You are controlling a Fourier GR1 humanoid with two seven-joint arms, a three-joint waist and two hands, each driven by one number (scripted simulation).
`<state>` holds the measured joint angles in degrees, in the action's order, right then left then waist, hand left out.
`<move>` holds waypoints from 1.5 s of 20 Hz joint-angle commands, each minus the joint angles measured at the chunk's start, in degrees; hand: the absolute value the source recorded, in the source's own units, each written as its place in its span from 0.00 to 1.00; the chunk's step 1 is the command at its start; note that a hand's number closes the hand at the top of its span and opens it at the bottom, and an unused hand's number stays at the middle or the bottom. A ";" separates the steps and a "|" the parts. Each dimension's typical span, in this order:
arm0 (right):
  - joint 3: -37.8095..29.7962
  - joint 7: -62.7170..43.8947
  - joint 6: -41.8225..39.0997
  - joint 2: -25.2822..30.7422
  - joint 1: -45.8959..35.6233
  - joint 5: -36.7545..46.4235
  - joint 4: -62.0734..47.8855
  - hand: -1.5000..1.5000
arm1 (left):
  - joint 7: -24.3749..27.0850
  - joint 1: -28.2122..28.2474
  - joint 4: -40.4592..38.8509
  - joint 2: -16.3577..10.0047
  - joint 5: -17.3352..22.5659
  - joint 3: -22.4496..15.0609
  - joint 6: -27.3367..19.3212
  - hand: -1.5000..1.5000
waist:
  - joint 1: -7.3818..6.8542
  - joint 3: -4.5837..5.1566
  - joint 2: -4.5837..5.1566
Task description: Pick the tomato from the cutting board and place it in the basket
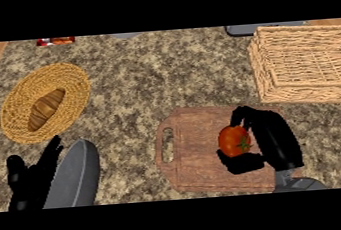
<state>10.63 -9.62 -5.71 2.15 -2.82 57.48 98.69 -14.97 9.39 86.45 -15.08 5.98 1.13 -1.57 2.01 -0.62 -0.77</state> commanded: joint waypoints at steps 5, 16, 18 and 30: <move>-0.98 -24.62 6.35 -2.10 -9.97 -11.99 20.63 1.00 | -2.34 0.70 -2.57 0.43 0.44 -0.97 1.56 0.50 | -1.22 0.73 0.25; -22.59 -45.22 -9.09 5.92 -34.40 -14.80 22.75 1.00 | 0.20 -0.30 -5.53 1.72 -0.93 -1.28 2.21 0.50 | -2.02 0.68 0.76; -23.90 -48.52 -10.34 8.02 -41.27 -14.44 18.60 1.00 | 0.31 -1.69 -6.91 3.57 -1.81 -2.09 0.78 0.50 | -2.13 0.72 0.80; -34.16 -34.35 -10.93 21.24 -41.70 -22.17 -1.45 1.00 | 0.98 -1.06 -6.30 3.99 -1.91 -1.61 2.11 0.50 | -2.47 0.63 0.99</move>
<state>-21.77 -47.92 -16.57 20.59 -44.31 36.79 103.41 -13.88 6.67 84.45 -13.20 3.51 0.64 -0.34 -0.42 -0.73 -0.36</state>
